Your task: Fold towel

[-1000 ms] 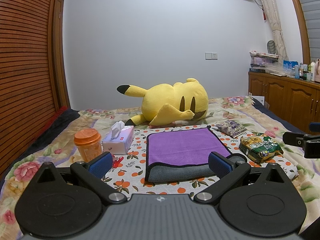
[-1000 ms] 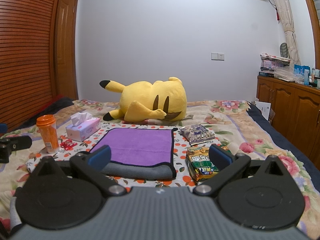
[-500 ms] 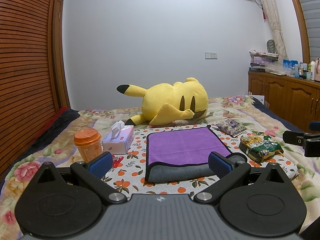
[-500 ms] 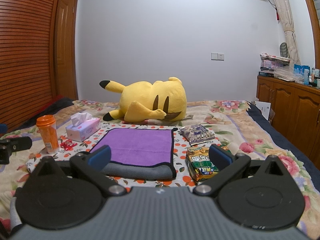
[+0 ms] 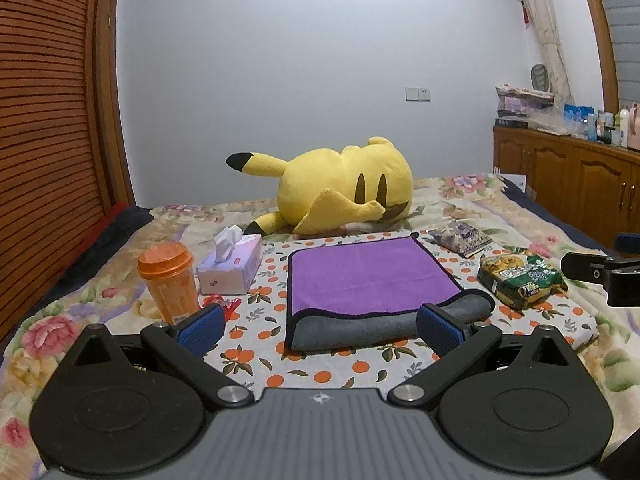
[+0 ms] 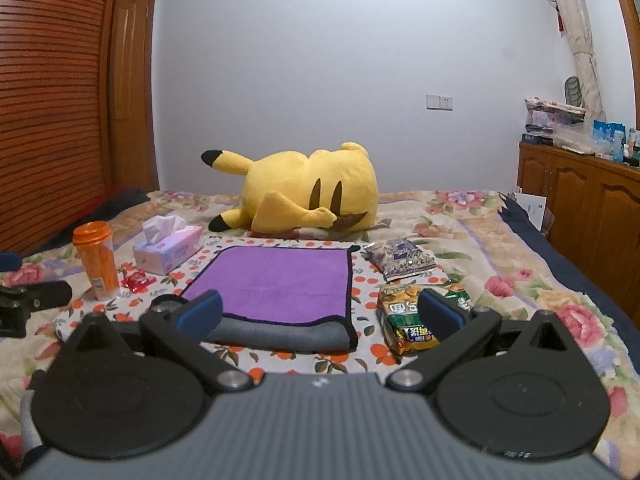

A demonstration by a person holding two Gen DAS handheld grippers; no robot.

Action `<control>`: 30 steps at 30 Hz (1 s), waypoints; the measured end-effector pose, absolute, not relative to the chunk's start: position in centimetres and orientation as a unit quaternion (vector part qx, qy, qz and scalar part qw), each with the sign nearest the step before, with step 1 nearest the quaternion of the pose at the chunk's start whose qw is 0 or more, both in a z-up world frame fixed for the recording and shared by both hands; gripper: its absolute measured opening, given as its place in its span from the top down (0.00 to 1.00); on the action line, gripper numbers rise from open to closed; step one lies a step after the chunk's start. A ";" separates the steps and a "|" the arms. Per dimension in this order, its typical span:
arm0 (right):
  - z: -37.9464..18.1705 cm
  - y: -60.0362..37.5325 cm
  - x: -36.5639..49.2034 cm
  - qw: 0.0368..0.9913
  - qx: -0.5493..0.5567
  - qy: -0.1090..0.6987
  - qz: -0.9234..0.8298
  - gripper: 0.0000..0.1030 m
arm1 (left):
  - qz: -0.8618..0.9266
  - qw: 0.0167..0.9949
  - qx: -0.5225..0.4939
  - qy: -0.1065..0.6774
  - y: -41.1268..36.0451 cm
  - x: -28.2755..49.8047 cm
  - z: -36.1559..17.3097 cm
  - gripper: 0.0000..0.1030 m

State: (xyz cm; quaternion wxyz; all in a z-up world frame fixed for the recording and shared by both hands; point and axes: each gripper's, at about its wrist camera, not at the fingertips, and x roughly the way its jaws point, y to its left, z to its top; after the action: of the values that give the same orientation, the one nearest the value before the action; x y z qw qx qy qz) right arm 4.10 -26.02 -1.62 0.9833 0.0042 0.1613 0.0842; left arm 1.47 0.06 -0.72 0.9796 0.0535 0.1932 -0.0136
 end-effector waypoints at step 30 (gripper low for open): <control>-3.6 -24.9 8.9 0.972 0.006 0.217 0.092 0.00 | -0.027 0.967 0.054 0.247 -0.1 7.2 -2.7 0.00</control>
State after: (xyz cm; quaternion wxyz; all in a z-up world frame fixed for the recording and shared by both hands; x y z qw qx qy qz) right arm 8.94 -24.93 -3.62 0.9718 0.0057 0.2174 0.0916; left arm 7.22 -0.07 -2.70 0.9671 0.0542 0.2469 -0.0268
